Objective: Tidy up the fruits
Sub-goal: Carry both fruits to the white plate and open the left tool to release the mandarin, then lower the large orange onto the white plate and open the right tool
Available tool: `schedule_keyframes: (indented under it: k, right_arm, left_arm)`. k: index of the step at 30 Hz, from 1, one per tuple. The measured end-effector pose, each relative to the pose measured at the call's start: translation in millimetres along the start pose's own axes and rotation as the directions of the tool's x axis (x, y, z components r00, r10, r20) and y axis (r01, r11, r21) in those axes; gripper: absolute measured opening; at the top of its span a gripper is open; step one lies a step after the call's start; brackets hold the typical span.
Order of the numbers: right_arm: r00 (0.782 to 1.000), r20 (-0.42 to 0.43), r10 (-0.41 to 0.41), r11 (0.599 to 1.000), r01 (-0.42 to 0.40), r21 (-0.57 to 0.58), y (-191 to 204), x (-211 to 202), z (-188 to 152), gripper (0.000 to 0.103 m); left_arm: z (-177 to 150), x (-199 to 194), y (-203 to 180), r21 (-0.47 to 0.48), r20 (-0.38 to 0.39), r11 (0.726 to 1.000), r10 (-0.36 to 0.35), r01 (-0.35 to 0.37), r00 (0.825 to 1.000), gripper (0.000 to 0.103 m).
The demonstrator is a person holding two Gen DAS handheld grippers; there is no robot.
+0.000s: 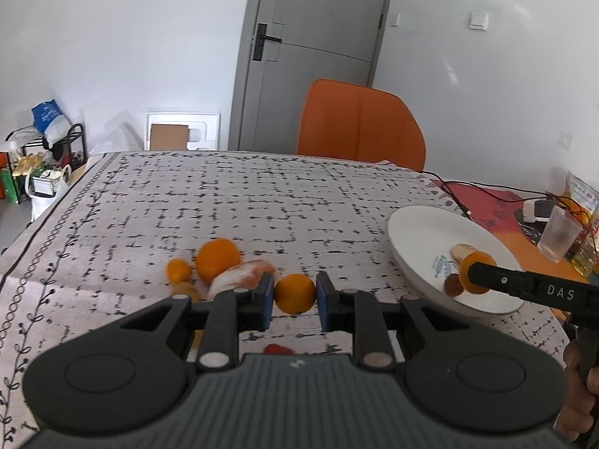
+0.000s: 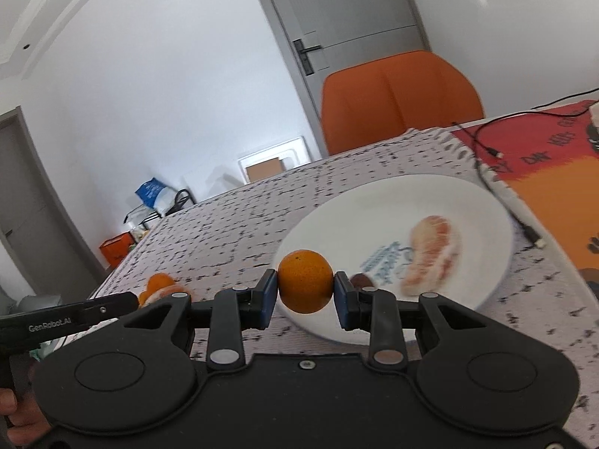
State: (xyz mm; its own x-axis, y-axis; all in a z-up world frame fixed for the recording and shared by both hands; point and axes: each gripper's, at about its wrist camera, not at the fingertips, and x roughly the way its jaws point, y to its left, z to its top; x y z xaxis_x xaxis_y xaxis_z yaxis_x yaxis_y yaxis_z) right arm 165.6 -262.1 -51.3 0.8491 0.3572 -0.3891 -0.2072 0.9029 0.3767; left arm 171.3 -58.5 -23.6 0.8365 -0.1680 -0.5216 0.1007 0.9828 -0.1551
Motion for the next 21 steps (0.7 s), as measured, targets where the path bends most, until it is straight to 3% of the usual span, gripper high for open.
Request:
schedule_keyframes:
  k: [8, 13, 21]
  right_arm:
    - [0.999, -0.003, -0.042, 0.999, 0.042, 0.031, -22.6, -6.2, -2.1, 0.031]
    - [0.999, -0.003, -0.043, 0.998, 0.043, 0.041, -27.6, -8.5, -4.1, 0.039]
    - [0.998, 0.009, -0.056, 0.997, 0.055, 0.051, -37.3, -18.9, -3.8, 0.041]
  left_arm:
    - [-1.6, 8.6, -14.0, 0.014, -0.013, 1.0, -0.022, 0.022, 1.0, 0.022]
    - [-1.6, 12.0, -21.9, 0.025, -0.018, 0.999, -0.035, 0.036, 0.999, 0.022]
    - [3.3, 18.2, -39.2, 0.055, -0.017, 0.996, -0.072, 0.073, 0.997, 0.022]
